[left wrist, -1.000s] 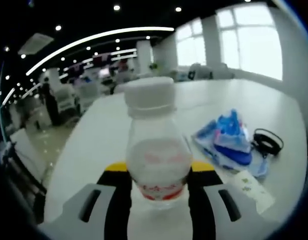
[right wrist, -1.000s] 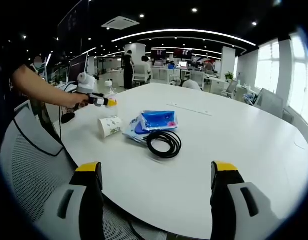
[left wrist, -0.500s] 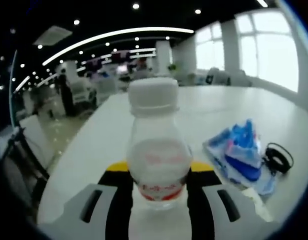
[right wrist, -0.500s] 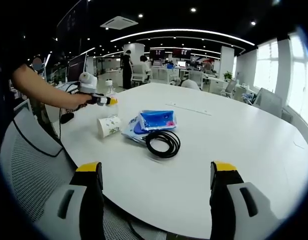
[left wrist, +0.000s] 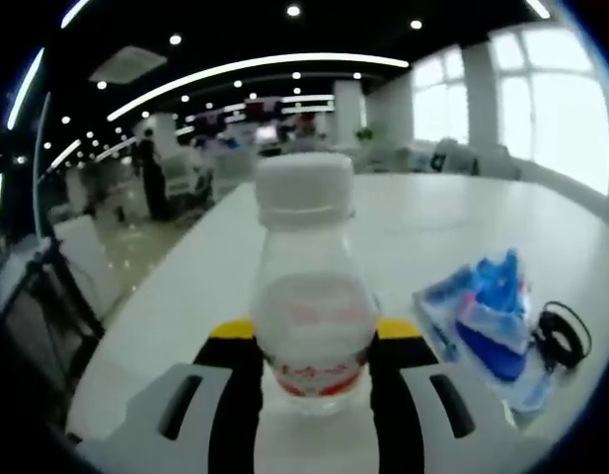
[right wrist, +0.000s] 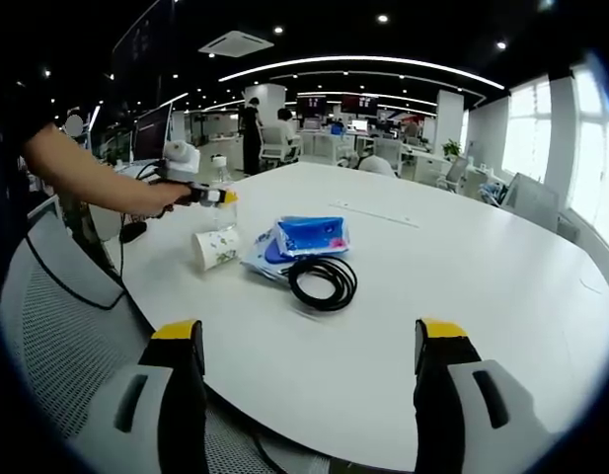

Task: Arrange the tabletop items into an orderly group along one side of the table until the central work area is clear of visible clutter.

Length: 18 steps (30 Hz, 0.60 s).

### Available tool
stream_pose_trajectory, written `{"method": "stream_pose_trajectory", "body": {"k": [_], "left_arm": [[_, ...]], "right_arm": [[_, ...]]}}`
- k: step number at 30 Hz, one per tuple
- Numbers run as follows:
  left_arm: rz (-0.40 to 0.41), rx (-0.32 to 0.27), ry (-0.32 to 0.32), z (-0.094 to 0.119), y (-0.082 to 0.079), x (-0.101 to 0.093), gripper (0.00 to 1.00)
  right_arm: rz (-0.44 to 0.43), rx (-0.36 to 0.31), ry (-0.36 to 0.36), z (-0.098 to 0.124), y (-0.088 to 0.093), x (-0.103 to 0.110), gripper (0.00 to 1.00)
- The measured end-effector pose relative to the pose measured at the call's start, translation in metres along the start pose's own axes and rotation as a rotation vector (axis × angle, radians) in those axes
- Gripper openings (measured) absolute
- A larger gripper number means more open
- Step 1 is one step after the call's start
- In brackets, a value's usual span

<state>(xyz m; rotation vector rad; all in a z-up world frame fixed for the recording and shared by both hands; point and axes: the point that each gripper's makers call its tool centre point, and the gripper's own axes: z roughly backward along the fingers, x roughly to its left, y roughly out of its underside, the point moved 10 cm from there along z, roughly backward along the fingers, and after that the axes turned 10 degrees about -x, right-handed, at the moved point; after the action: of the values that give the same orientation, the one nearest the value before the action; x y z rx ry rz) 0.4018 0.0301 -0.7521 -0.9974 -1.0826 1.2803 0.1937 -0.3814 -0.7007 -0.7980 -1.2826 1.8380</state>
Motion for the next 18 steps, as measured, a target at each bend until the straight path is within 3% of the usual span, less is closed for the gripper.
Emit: {"method": "stream_pose_trajectory", "body": {"k": [18], "left_arm": [[-0.004,0.002,-0.003,-0.0014,0.0001,-0.0005,0.39]], "right_arm": [[0.0,0.003,0.002,0.0003,0.0011,0.0028,0.87]]}}
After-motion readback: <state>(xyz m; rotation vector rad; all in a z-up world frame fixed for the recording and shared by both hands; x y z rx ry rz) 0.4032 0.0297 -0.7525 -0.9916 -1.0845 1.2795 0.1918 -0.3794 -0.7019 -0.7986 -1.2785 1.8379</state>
